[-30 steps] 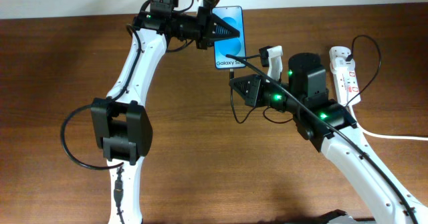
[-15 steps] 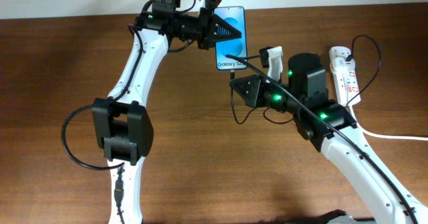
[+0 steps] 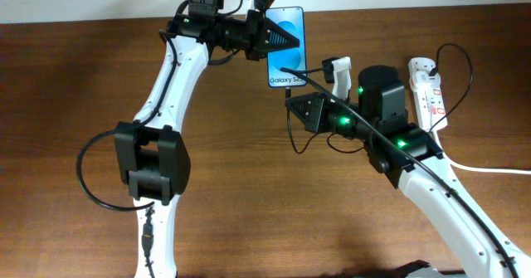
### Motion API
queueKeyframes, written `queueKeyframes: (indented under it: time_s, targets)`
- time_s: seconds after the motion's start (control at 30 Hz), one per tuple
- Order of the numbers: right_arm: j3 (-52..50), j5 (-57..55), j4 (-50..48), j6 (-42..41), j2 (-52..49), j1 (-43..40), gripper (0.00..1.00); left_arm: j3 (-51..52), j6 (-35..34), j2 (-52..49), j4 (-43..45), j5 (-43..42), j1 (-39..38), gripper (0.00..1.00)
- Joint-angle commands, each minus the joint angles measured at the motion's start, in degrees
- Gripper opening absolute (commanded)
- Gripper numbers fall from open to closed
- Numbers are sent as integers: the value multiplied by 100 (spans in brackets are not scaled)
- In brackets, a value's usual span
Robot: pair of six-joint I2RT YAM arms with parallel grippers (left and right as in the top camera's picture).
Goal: Plug charger to phone and switch on socket
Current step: 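Push the plug upward into the phone's charging port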
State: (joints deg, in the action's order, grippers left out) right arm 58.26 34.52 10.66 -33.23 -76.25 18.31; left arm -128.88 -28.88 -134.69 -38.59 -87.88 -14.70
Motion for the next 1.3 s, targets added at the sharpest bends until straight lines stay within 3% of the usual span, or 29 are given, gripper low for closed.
queueKeyframes:
  time_s: [0.0, 0.93, 1.27]
  targets:
    - [133, -66, -192, 175, -11, -195, 4, -52, 203, -42, -11, -227, -96, 0]
    - [133, -52, -293, 146, -138, -339, 4, -52, 289, -42, -391, -225, -146, 0]
    - [133, 90, -186, 149, -138, -339, 24, -52, 286, -42, -393, -225, 13, 0]
